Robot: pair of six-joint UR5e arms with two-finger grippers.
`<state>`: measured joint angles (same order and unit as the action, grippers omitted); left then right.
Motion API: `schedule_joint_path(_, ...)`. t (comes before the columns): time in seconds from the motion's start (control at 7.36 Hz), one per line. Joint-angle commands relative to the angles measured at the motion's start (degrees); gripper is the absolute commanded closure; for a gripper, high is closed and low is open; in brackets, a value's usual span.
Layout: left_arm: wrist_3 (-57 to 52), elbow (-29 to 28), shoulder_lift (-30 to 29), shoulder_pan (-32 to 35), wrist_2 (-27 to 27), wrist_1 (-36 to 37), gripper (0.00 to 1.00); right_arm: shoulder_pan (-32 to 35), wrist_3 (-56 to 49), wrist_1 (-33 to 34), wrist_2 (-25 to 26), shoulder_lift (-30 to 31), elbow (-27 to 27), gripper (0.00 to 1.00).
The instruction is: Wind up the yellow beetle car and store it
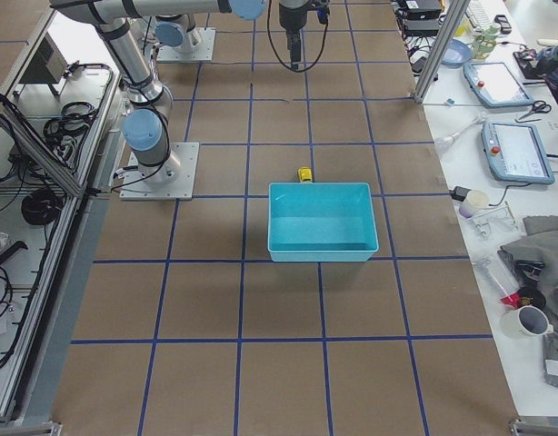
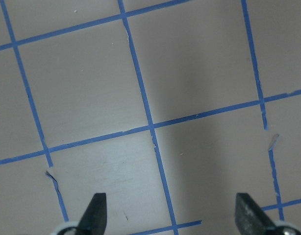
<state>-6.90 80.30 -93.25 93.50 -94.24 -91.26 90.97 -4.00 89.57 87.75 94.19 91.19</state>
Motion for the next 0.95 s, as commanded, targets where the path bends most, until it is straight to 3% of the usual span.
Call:
schedule_joint_path(0.0, 0.0, 0.8, 0.9, -0.1, -0.2, 0.0, 0.04, 0.0, -0.1, 0.0, 0.0, 0.0, 0.0, 0.0)
schedule_joint_path(0.41, 0.0, 1.2, 1.2, -0.1, -0.4, 0.0, 0.04, -0.1, -2.1, -0.1, -0.4, -0.1, -0.2, 0.0)
schedule_joint_path(0.81, 0.0, 1.2, 1.1, -0.1, -0.1, 0.1, 0.04, -0.5, -22.5, 0.8, -0.1, -3.5, -0.1, 0.0)
